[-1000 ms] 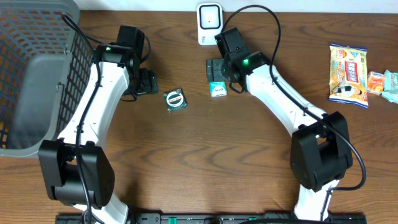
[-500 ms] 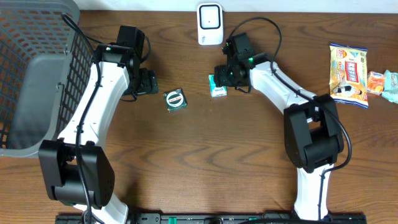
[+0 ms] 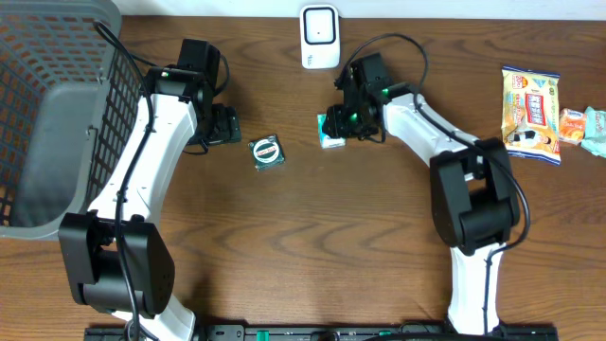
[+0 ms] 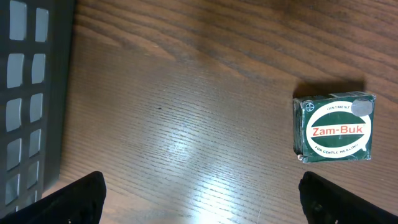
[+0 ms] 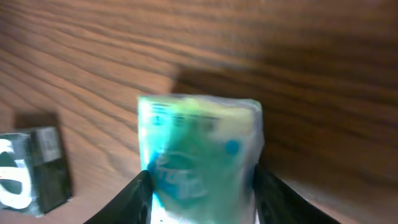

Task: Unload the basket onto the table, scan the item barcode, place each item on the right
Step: 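Lift the tissue pack and turn it with the right gripper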

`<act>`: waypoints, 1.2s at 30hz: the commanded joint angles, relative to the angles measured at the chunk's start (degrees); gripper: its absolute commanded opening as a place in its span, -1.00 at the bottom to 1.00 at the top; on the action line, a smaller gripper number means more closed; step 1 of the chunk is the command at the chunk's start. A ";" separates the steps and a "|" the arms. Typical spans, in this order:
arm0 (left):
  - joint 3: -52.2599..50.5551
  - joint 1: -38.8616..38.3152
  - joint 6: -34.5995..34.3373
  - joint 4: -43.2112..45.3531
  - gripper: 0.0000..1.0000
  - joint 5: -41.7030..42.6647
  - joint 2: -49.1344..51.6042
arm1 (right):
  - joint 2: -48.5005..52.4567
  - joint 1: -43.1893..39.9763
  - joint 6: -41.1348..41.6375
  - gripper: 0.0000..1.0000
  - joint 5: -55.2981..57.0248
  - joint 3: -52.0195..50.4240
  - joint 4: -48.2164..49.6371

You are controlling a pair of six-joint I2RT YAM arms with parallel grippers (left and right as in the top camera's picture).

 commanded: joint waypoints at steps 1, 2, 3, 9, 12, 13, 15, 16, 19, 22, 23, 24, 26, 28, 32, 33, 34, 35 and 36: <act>-0.11 0.07 0.52 -0.28 0.96 -0.72 -0.09 | 1.92 -1.20 -0.63 -0.18 -2.21 -0.02 -0.46; -0.11 0.07 0.52 -0.28 0.95 -0.72 -0.09 | 1.92 -1.49 -0.61 -0.22 -2.45 -0.02 -0.63; -0.11 0.07 0.52 -0.28 0.96 -0.72 -0.09 | 1.92 -1.66 -0.61 -0.31 -2.43 -0.02 -0.74; -0.11 0.07 0.52 -0.28 0.96 -0.72 -0.09 | 1.92 -2.64 -0.63 -0.62 -4.50 -0.02 -1.95; -0.11 0.07 0.52 -0.28 0.96 -0.72 -0.09 | 1.88 -3.39 -0.63 -0.63 -7.80 0.00 -1.92; -0.11 0.07 0.52 -0.28 0.96 -0.72 -0.09 | 1.88 -3.65 -0.66 -0.67 -8.76 0.00 -1.95; -0.11 0.07 0.52 -0.28 0.95 -0.74 -0.09 | 1.88 -4.35 -0.66 -0.73 -11.50 0.00 -1.95; -0.11 0.07 0.52 -0.28 0.96 -0.72 -0.09 | 1.88 -4.81 -0.66 -0.77 -13.33 0.00 -1.97; -0.11 0.07 0.52 -0.28 0.96 -0.74 -0.09 | 1.88 -6.69 -0.92 -0.81 -21.44 0.00 -1.95; -0.11 0.07 0.52 -0.28 0.95 -0.74 -0.09 | 1.88 -8.83 -2.89 -0.98 -30.34 0.00 -1.99; -0.11 0.07 0.52 -0.28 0.96 -0.72 -0.09 | 1.88 -9.44 -4.48 -0.98 -33.46 0.00 -2.08; -0.11 0.07 0.52 -0.28 0.96 -0.74 -0.09 | 1.88 -10.05 -6.80 -0.98 -37.27 0.00 -2.21; -0.11 0.07 0.52 -0.28 0.96 -0.72 -0.09 | 1.88 -10.93 -10.84 -0.98 -43.87 0.00 -2.71; -0.11 0.07 0.52 -0.28 0.96 -0.72 -0.09 | 1.88 -11.58 -13.84 -0.98 -50.82 0.00 -2.99; -0.11 0.07 0.52 -0.28 0.96 -0.72 -0.09 | 1.88 -12.17 -17.40 -0.97 -64.48 0.00 -1.42; -0.11 0.07 0.52 -0.28 0.96 -0.74 -0.09 | 1.88 -12.22 -17.38 -0.98 -66.25 0.00 -0.59; -0.11 0.07 0.52 -0.28 0.96 -0.74 -0.09 | 1.88 -12.24 -17.38 -0.98 -67.73 0.00 0.17; -0.11 0.07 0.50 -0.28 0.96 -0.72 -0.09 | 1.88 -12.28 -17.35 -0.97 -68.81 0.00 0.79; -0.11 0.07 0.52 -0.28 0.96 -0.74 -0.09 | 1.88 -12.26 -16.65 -0.97 -68.76 0.00 1.16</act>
